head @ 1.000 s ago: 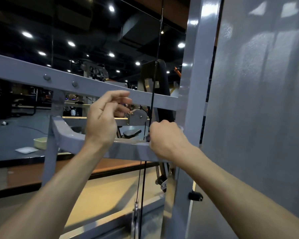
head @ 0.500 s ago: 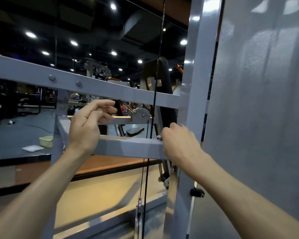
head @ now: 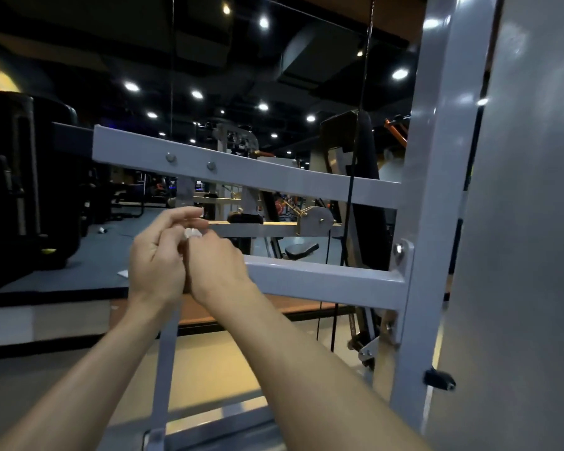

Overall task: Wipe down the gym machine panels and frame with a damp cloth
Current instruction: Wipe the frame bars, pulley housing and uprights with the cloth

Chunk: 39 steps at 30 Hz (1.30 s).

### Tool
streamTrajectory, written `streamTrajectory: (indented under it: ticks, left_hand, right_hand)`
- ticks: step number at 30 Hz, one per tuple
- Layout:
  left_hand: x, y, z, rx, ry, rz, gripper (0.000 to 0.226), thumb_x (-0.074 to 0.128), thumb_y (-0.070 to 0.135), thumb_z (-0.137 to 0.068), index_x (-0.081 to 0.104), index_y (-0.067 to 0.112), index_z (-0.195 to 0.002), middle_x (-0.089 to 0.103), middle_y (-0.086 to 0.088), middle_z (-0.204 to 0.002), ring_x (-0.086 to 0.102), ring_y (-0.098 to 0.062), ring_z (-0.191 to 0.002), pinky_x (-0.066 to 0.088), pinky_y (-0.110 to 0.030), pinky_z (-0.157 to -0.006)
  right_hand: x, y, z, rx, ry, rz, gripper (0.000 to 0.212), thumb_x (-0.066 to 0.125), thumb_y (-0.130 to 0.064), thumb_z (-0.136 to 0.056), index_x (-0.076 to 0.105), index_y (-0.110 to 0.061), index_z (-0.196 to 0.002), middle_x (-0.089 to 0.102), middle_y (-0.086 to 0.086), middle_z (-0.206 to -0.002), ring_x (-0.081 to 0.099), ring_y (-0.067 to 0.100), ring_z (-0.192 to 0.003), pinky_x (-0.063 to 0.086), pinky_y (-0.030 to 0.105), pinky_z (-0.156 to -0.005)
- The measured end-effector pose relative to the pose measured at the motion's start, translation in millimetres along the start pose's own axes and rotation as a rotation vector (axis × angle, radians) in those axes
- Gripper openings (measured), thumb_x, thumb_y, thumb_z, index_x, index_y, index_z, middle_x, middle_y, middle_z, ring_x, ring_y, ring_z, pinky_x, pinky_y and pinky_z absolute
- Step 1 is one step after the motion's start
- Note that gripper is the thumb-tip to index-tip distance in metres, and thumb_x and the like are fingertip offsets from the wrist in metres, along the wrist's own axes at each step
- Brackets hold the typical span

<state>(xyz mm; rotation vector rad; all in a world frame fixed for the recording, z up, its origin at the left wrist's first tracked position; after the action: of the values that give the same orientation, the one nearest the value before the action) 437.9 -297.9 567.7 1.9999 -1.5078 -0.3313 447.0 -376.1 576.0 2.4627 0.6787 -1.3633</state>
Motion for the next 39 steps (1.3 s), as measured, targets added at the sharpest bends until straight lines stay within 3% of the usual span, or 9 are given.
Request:
streamTrajectory:
  ticks: [8, 12, 16, 22, 27, 30, 32, 35, 39]
  left_hand:
    - [-9, 0, 5, -0.003, -0.014, -0.076, 0.040, 0.034, 0.009, -0.105, 0.071, 0.021, -0.114, 0.074, 0.001, -0.107, 0.064, -0.005, -0.091, 0.048, -0.012, -0.075]
    - [4, -3, 6, -0.023, -0.022, -0.067, 0.040, 0.034, 0.021, -0.099, 0.072, 0.026, -0.113, 0.075, 0.008, -0.103, 0.065, -0.014, -0.095, 0.052, -0.027, -0.081]
    - [29, 3, 7, 0.002, -0.047, -0.025, 0.039, 0.037, 0.021, -0.098, 0.073, 0.027, -0.111, 0.076, 0.007, -0.099, 0.067, -0.020, -0.095, 0.054, -0.041, -0.084]
    - [81, 6, 27, 0.018, -0.218, -0.034, 0.039, 0.037, 0.022, -0.100, 0.072, 0.024, -0.118, 0.076, 0.010, -0.109, 0.068, -0.010, -0.110, 0.053, -0.033, -0.095]
    - [106, 17, 43, 0.065, -0.319, -0.095, 0.039, 0.039, 0.021, -0.102, 0.072, 0.027, -0.121, 0.072, 0.021, -0.110, 0.065, -0.002, -0.111, 0.051, -0.015, -0.085]
    - [111, 9, 43, 0.049, -0.353, -0.169, 0.041, 0.036, 0.030, -0.101, 0.070, 0.030, -0.125, 0.069, 0.026, -0.116, 0.061, 0.005, -0.115, 0.050, -0.021, -0.091]
    - [113, 2, 45, 0.027, -0.384, -0.261, 0.044, 0.034, 0.036, -0.100, 0.068, 0.036, -0.129, 0.062, 0.032, -0.119, 0.055, 0.012, -0.113, 0.046, -0.024, -0.088]
    - [112, 1, 46, 0.003, -0.423, -0.311, 0.048, 0.033, 0.042, -0.099, 0.066, 0.039, -0.133, 0.061, 0.028, -0.122, 0.053, 0.003, -0.117, 0.043, -0.030, -0.094]
    - [108, 3, 46, -0.021, -0.480, -0.331, 0.048, 0.033, 0.043, -0.098, 0.065, 0.041, -0.133, 0.063, 0.018, -0.135, 0.048, -0.012, -0.137, 0.039, -0.043, -0.114]
  right_hand:
    - [-16, 26, 32, -0.039, 0.029, 0.144, 0.030, 0.063, -0.006, -0.096, 0.057, -0.008, -0.125, 0.054, 0.014, -0.120, 0.061, 0.036, -0.105, 0.043, 0.041, -0.075]
    - [-62, 120, 68, 0.208, 0.125, 0.150, 0.017, 0.051, -0.018, -0.105, 0.056, -0.013, -0.120, 0.051, 0.006, -0.113, 0.058, 0.027, -0.100, 0.039, 0.034, -0.076]
    - [-88, 181, 115, 0.367, 0.175, 0.229, 0.017, 0.053, -0.024, -0.103, 0.061, -0.015, -0.115, 0.050, 0.000, -0.105, 0.058, 0.021, -0.093, 0.052, 0.036, -0.078]
    - [-67, 136, 93, 0.310, 0.232, 0.262, 0.024, 0.059, -0.011, -0.098, 0.057, -0.010, -0.122, 0.050, 0.008, -0.118, 0.056, 0.026, -0.103, 0.041, 0.033, -0.074]
    - [-51, 98, 77, 0.098, 0.359, 0.080, 0.027, 0.058, -0.011, -0.099, 0.055, -0.009, -0.126, 0.052, 0.008, -0.115, 0.057, 0.022, -0.093, 0.051, 0.034, -0.072]
    - [-49, 117, 117, 0.000, 0.439, 0.088, 0.025, 0.066, -0.004, -0.089, 0.055, -0.012, -0.111, 0.054, 0.004, -0.101, 0.052, 0.016, -0.074, 0.051, 0.029, -0.056]
    - [-45, 142, 149, -0.005, 0.466, 0.129, 0.032, 0.074, -0.003, -0.084, 0.052, -0.015, -0.103, 0.056, 0.001, -0.097, 0.047, 0.009, -0.067, 0.041, 0.016, -0.053]
    - [-59, 186, 192, 0.151, 0.572, 0.074, 0.026, 0.074, -0.004, -0.084, 0.055, -0.017, -0.095, 0.051, -0.009, -0.089, 0.036, 0.001, -0.061, 0.026, 0.004, -0.049]
    - [-67, 207, 212, 0.374, 0.729, -0.081, 0.024, 0.070, -0.006, -0.089, 0.050, -0.020, -0.091, 0.046, -0.011, -0.086, 0.045, -0.005, -0.063, 0.037, 0.007, -0.051]
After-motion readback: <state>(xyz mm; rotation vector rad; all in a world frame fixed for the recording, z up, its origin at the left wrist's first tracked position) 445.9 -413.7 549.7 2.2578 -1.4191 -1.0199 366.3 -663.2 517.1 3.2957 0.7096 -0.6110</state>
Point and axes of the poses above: each hand's wrist, its own z-axis away from the middle knuckle, its own x-axis out of the palm, y = z × x, the point moved 9 cm from there along -z, towards the middle knuckle
